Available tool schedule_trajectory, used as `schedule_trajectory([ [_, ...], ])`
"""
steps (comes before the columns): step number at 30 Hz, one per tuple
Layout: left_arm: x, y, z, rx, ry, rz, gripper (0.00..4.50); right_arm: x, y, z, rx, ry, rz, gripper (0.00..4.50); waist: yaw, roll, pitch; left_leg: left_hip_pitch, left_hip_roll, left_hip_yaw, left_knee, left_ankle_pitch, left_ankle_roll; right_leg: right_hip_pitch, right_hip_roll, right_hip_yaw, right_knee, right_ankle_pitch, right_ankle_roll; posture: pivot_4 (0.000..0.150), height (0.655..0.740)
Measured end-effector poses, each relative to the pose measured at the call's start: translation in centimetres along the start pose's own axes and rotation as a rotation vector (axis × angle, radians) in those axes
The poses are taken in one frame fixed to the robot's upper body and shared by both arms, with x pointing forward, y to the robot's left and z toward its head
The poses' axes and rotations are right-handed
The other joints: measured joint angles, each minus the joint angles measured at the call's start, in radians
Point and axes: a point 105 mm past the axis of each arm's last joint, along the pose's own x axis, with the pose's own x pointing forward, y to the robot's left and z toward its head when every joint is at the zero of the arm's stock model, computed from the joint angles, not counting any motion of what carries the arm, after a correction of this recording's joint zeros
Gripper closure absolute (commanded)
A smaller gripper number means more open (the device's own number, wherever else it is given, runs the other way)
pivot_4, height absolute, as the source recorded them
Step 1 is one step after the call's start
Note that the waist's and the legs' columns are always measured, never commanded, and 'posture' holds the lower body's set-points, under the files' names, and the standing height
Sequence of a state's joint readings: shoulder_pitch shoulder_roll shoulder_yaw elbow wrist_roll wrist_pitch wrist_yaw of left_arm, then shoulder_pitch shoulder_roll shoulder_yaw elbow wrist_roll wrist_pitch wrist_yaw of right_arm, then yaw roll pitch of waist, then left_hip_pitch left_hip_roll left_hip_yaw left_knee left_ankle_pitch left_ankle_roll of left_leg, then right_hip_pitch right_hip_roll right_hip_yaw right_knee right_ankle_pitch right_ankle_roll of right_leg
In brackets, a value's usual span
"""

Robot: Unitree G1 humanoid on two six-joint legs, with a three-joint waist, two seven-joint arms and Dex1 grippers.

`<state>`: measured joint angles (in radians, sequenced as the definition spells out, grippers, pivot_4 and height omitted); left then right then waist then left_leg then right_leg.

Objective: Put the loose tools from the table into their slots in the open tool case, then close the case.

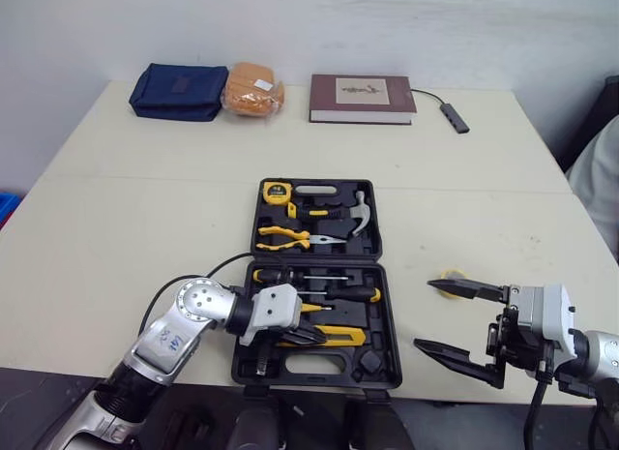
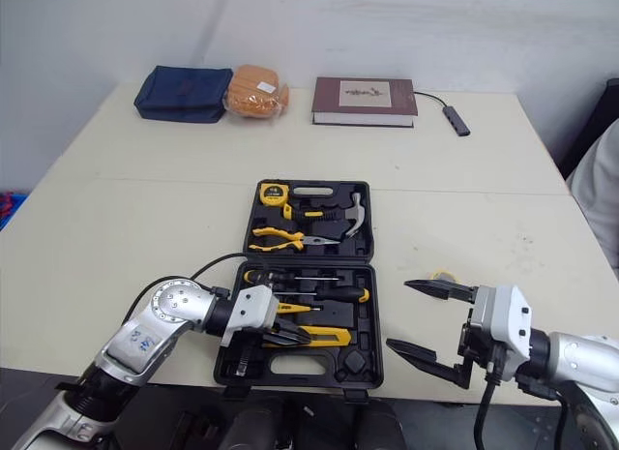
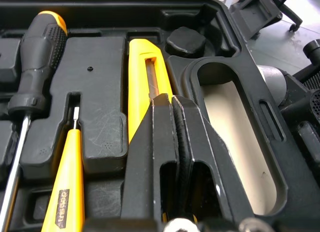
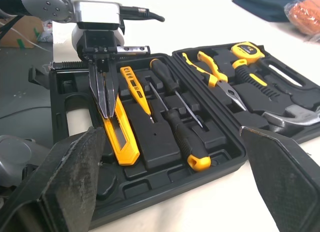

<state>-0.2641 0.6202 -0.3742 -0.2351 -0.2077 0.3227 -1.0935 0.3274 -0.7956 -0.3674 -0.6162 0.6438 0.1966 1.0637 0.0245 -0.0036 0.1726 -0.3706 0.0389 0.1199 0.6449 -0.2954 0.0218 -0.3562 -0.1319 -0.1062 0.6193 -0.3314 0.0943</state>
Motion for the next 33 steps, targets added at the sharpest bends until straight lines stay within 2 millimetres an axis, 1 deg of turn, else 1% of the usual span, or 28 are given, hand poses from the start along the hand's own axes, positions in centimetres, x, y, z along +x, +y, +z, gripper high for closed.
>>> schedule_trajectory([
  [7,0.1,-0.1,-0.3,-0.085,-0.011,0.005,4.45,0.0,0.0,0.0,-0.003,0.000,-0.002,0.00,0.000,0.003,-0.006,0.000,0.001,0.000,-0.001,0.000,-0.001,0.000,0.000,0.000,-0.001,-0.001,-0.001,0.150,0.7400],
  [11,0.0,-0.3,-0.4,-0.069,-0.024,0.014,4.45,0.0,-0.1,0.0,-0.005,0.001,-0.002,0.00,-0.001,0.004,-0.007,0.000,0.002,0.000,-0.002,-0.001,-0.001,-0.001,0.000,0.001,-0.001,-0.001,-0.002,0.150,0.7400],
  [14,-0.2,-0.1,-0.2,-0.010,-0.074,0.041,4.45,-0.2,-0.3,-0.3,0.006,0.006,-0.010,0.00,0.000,0.006,-0.006,0.000,0.002,0.000,-0.004,-0.001,-0.001,-0.002,0.000,0.001,-0.002,-0.002,-0.004,0.150,0.7400],
  [17,-0.2,0.1,0.1,0.021,-0.145,0.074,4.45,-1.1,-0.9,-1.2,0.018,0.023,-0.053,0.00,0.004,0.006,-0.004,-0.003,0.002,0.000,-0.003,0.000,-0.001,-0.004,0.000,0.000,-0.002,-0.002,-0.003,0.150,0.7400],
  [19,-1.0,0.9,0.1,0.030,-0.172,0.126,4.45,-1.8,-1.3,-1.5,0.009,0.031,-0.080,0.00,0.003,0.005,-0.004,-0.004,0.002,0.000,-0.003,0.000,-0.001,-0.005,0.000,0.000,-0.002,-0.002,-0.003,0.150,0.7400],
  [21,-2.0,1.5,0.1,0.040,-0.196,0.173,4.45,-2.9,-1.9,-2.1,0.013,0.037,-0.138,0.00,0.002,0.003,0.000,-0.006,0.002,0.000,-0.004,0.000,-0.001,-0.006,0.000,-0.001,-0.003,-0.001,-0.003,0.150,0.7400],
  [22,-2.3,1.6,0.2,0.033,-0.217,0.186,3.95,-3.3,-2.2,-2.3,0.009,0.038,-0.162,0.00,0.001,0.002,0.001,-0.007,0.002,0.000,-0.004,0.000,-0.001,-0.007,0.000,-0.001,-0.003,-0.001,-0.002,0.150,0.7400],
  [23,-2.6,1.8,0.6,0.029,-0.243,0.201,3.66,-4.0,-2.7,-2.5,0.004,0.031,-0.211,0.00,0.001,0.000,0.003,-0.009,0.002,0.000,-0.004,0.001,0.002,-0.009,0.000,-0.001,-0.003,-0.001,-0.002,0.150,0.7400],
  [24,-3.2,1.9,1.2,0.023,-0.273,0.222,3.27,-4.9,-3.2,-2.9,-0.011,0.033,-0.261,0.00,0.000,-0.001,0.004,-0.012,0.002,0.000,-0.004,0.002,0.004,-0.012,0.001,-0.001,-0.003,-0.001,-0.002,0.150,0.7400],
  [25,-4.0,2.0,1.8,0.023,-0.299,0.254,2.75,-6.1,-3.8,-3.4,-0.026,0.038,-0.323,0.00,-0.001,-0.002,0.004,-0.016,0.002,0.000,-0.003,0.003,0.004,-0.016,0.001,-0.001,-0.003,-0.001,-0.001,0.150,0.7400],
  [26,-5.1,2.3,2.1,0.026,-0.315,0.295,2.37,-7.4,-4.3,-3.9,-0.037,0.047,-0.393,0.00,-0.002,-0.002,0.004,-0.019,0.002,0.000,-0.003,0.004,0.002,-0.018,0.001,-0.002,-0.002,-0.001,-0.001,0.150,0.7400],
  [27,-6.4,2.5,2.1,0.025,-0.315,0.352,1.90,-8.7,-4.7,-4.5,-0.057,0.062,-0.449,0.00,-0.003,-0.002,0.004,-0.019,0.002,0.001,-0.003,0.005,0.000,-0.018,0.002,-0.002,-0.002,-0.001,-0.001,0.150,0.7400],
  [29,-9.2,3.0,1.4,0.008,-0.293,0.482,0.98,-10.9,-5.2,-5.4,-0.090,0.095,-0.545,0.00,-0.005,-0.002,0.005,-0.018,0.002,0.002,-0.003,0.005,0.000,-0.018,0.003,-0.002,-0.002,-0.001,-0.001,0.150,0.7400],
  [31,-11.8,3.1,-0.1,-0.017,-0.261,0.609,0.09,-12.8,-5.6,-6.1,-0.113,0.124,-0.629,0.00,-0.007,-0.002,0.005,-0.018,0.001,0.003,-0.003,0.004,0.002,-0.018,0.003,-0.002,-0.002,-0.001,0.000,0.150,0.7400],
  [33,-14.8,3.1,-2.0,-0.052,-0.236,0.759,0.09,-14.5,-5.9,-6.8,-0.134,0.150,-0.715,0.00,-0.009,-0.003,0.007,-0.017,0.001,0.003,-0.002,0.003,0.005,-0.019,0.002,-0.001,-0.001,0.000,0.000,0.150,0.7400],
])
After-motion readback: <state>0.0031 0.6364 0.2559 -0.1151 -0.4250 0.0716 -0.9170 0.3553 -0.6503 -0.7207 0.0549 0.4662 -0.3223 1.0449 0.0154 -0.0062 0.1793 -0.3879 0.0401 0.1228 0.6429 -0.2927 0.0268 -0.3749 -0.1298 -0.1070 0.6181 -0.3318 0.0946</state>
